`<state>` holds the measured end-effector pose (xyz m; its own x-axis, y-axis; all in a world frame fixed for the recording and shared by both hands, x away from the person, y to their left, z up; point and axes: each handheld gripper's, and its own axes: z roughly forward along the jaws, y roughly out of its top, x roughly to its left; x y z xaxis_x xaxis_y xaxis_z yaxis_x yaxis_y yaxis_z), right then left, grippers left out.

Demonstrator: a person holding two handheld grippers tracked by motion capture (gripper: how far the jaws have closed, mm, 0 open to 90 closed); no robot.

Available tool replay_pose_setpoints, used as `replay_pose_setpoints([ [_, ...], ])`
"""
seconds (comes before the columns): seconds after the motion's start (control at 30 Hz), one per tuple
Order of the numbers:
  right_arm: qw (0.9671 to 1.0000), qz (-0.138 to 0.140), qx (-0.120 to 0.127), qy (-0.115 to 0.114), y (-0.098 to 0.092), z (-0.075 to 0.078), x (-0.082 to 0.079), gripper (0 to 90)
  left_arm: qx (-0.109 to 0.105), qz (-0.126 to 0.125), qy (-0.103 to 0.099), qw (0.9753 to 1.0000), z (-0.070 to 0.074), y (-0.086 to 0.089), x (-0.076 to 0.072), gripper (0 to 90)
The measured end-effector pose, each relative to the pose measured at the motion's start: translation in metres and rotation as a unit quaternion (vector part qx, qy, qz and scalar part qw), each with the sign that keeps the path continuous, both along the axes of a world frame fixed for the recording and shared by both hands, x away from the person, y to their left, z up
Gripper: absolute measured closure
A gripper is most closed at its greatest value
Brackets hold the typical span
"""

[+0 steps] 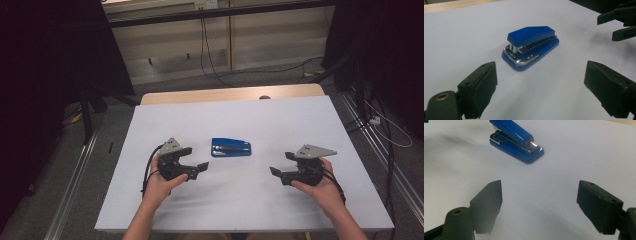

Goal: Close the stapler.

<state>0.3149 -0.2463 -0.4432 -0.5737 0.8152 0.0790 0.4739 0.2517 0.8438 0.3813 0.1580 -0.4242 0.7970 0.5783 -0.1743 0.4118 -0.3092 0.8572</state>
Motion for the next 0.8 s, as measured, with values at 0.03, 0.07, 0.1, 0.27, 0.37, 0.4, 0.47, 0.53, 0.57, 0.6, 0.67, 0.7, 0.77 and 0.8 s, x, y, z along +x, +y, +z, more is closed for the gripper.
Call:
replay_pose_setpoints([
  [0.03,1.0,0.0,-0.002,-0.001,-0.001,0.0,-0.001,19.6,0.002,0.0,-0.002,1.0,0.0,0.003,-0.001,11.2],
  [0.07,1.0,0.0,-0.003,-0.002,-0.001,0.0,-0.003,19.2,-0.001,0.004,0.001,1.0,0.001,0.005,-0.002,11.1],
  [0.1,1.0,-0.001,-0.004,-0.002,-0.002,0.0,-0.005,18.9,0.001,0.004,0.0,1.0,0.001,0.008,-0.003,11.1],
  [0.27,1.0,-0.008,-0.003,-0.002,-0.007,-0.001,-0.011,18.2,0.004,0.008,-0.004,1.0,0.001,0.017,-0.006,10.2],
  [0.37,0.9999,-0.01,-0.002,0.0,-0.009,-0.002,-0.013,18.0,0.003,0.011,-0.006,0.9999,0.001,0.023,-0.008,9.8],
  [0.4,0.9999,-0.01,-0.002,0.0,-0.009,-0.002,-0.014,17.9,0.004,0.013,-0.007,0.9999,0.001,0.024,-0.009,9.8],
  [0.47,0.9999,-0.01,-0.003,0.0,-0.01,-0.003,-0.015,17.8,0.004,0.014,-0.008,0.9999,0.001,0.027,-0.01,9.8],
  [0.53,0.9999,-0.01,-0.003,0.0,-0.01,-0.003,-0.017,17.6,0.007,0.017,-0.009,0.9998,0.0,0.03,-0.011,9.8],
  [0.57,0.9999,-0.009,-0.004,0.0,-0.01,-0.003,-0.017,17.6,0.011,0.016,-0.011,0.9998,0.001,0.032,-0.012,9.7],
  [0.6,0.9999,-0.01,-0.004,0.001,-0.01,-0.003,-0.018,17.6,0.012,0.018,-0.012,0.9997,0.001,0.033,-0.012,9.6],
  [0.67,1.0,-0.008,-0.005,0.001,-0.01,-0.003,-0.018,17.5,0.011,0.021,-0.013,0.9996,0.0,0.037,-0.013,9.6],
  [0.7,1.0,-0.006,-0.005,0.0,-0.011,-0.004,-0.019,17.5,0.016,0.022,-0.014,0.9995,0.0,0.039,-0.014,9.6],
  [0.77,1.0,-0.008,-0.005,0.002,-0.011,-0.004,-0.02,17.4,0.02,0.026,-0.015,0.9994,0.0,0.042,-0.015,9.6],
  [0.8,1.0,-0.007,-0.005,0.002,-0.011,-0.004,-0.021,17.4,0.019,0.028,-0.017,0.9993,-0.001,0.044,-0.016,9.7],
])
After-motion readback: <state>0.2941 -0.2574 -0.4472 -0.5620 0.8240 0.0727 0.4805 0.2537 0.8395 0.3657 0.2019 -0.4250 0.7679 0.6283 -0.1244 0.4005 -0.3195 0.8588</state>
